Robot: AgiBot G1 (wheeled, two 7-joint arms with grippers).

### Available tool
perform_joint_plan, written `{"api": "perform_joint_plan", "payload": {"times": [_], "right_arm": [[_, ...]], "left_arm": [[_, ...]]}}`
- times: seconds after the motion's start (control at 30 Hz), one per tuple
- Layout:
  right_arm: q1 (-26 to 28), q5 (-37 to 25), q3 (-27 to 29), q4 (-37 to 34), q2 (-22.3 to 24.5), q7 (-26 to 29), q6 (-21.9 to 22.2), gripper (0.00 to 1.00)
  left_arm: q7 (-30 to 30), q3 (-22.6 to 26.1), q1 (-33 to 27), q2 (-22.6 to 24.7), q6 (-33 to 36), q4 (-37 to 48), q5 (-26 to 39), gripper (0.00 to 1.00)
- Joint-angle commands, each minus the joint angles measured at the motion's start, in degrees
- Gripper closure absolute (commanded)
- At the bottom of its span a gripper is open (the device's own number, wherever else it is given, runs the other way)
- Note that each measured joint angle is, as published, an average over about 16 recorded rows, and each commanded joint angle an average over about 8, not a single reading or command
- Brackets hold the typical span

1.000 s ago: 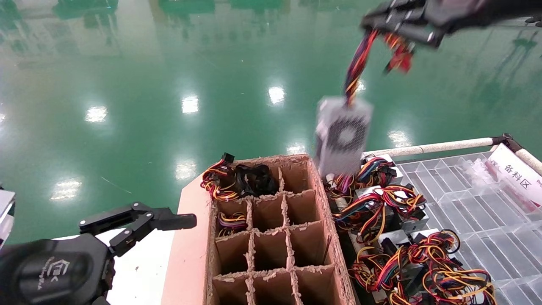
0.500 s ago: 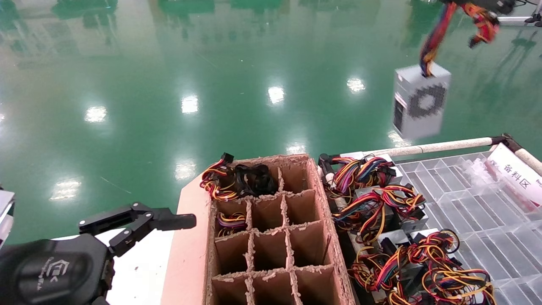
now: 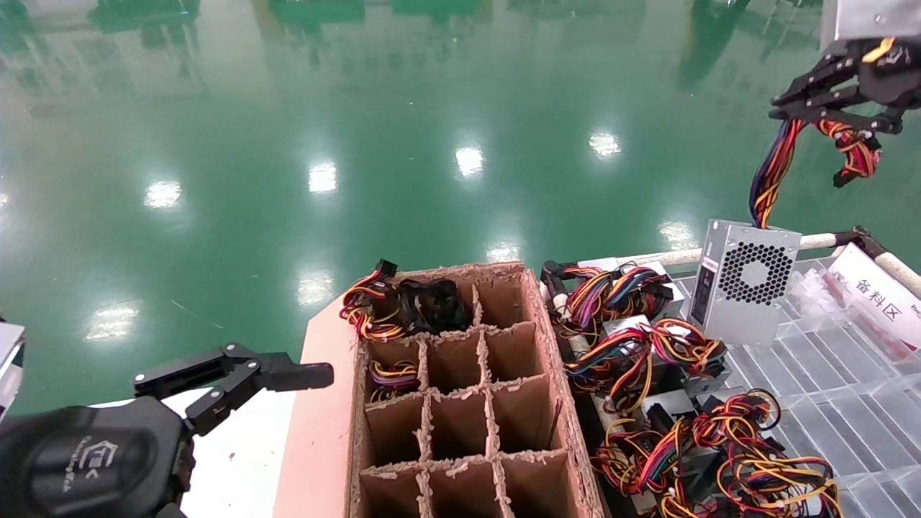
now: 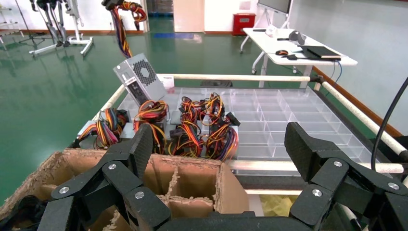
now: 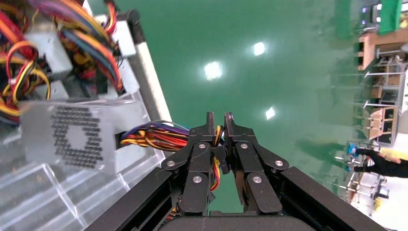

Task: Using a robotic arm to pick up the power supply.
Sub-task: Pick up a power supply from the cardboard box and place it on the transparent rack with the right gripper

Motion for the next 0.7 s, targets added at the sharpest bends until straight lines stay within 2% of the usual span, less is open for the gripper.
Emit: {"api": "perform_joint_plan", "payload": {"times": [0.03, 0.7], "right_arm": [[-0.2, -0.7, -0.5, -0.1, -0.4, -0.9, 0.2, 1.00], [-3.6, -7.1, -4.9, -0.2, -5.5, -11.2, 7.3, 1.00]], "left_arm": [[0.0, 0.0, 0.0, 0.0, 0.0, 0.0, 0.0, 0.00], [0.0, 0.0, 0.0, 0.0, 0.0, 0.0, 0.0, 0.00]]}}
